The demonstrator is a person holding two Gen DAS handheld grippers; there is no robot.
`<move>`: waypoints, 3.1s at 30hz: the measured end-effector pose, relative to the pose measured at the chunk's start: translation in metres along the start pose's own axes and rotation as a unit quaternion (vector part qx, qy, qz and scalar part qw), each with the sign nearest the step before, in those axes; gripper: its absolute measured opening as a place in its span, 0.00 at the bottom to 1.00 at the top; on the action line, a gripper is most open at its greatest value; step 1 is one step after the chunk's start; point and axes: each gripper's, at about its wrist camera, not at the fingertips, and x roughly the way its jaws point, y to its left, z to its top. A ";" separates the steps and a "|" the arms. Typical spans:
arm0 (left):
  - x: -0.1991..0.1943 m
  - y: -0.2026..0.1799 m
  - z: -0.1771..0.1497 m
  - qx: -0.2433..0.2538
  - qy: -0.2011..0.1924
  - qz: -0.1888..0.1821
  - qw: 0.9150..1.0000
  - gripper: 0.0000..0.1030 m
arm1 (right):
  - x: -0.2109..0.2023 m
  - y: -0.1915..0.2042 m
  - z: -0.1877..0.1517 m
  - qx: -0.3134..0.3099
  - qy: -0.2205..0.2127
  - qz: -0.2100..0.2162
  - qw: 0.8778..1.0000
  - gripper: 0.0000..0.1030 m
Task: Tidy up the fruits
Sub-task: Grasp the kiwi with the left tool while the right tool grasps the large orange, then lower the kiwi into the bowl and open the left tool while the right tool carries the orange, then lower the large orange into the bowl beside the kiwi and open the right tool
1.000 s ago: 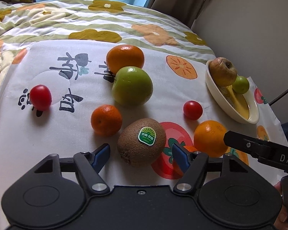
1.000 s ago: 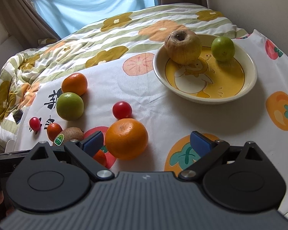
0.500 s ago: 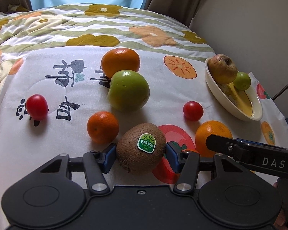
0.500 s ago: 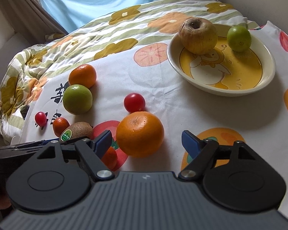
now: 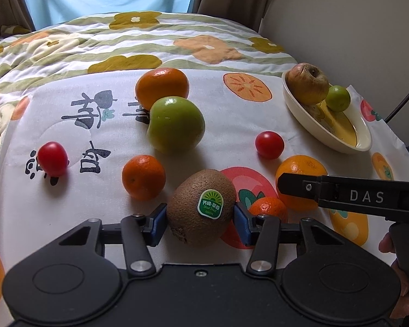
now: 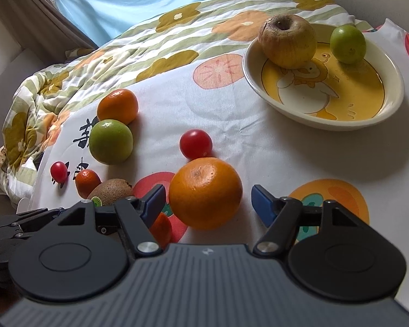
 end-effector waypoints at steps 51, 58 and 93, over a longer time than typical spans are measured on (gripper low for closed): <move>0.003 -0.183 0.076 -0.005 -0.077 -0.003 0.997 0.53 | -0.098 -0.179 0.098 -0.039 -0.048 -0.013 0.998 0.71; 0.051 -0.204 0.089 0.002 -0.054 0.012 0.998 0.53 | -0.079 -0.214 0.118 -0.049 -0.037 -0.014 0.998 0.71; 0.047 -0.195 0.085 0.009 -0.061 0.078 0.995 0.89 | -0.047 -0.204 0.134 -0.100 -0.011 0.013 0.995 0.71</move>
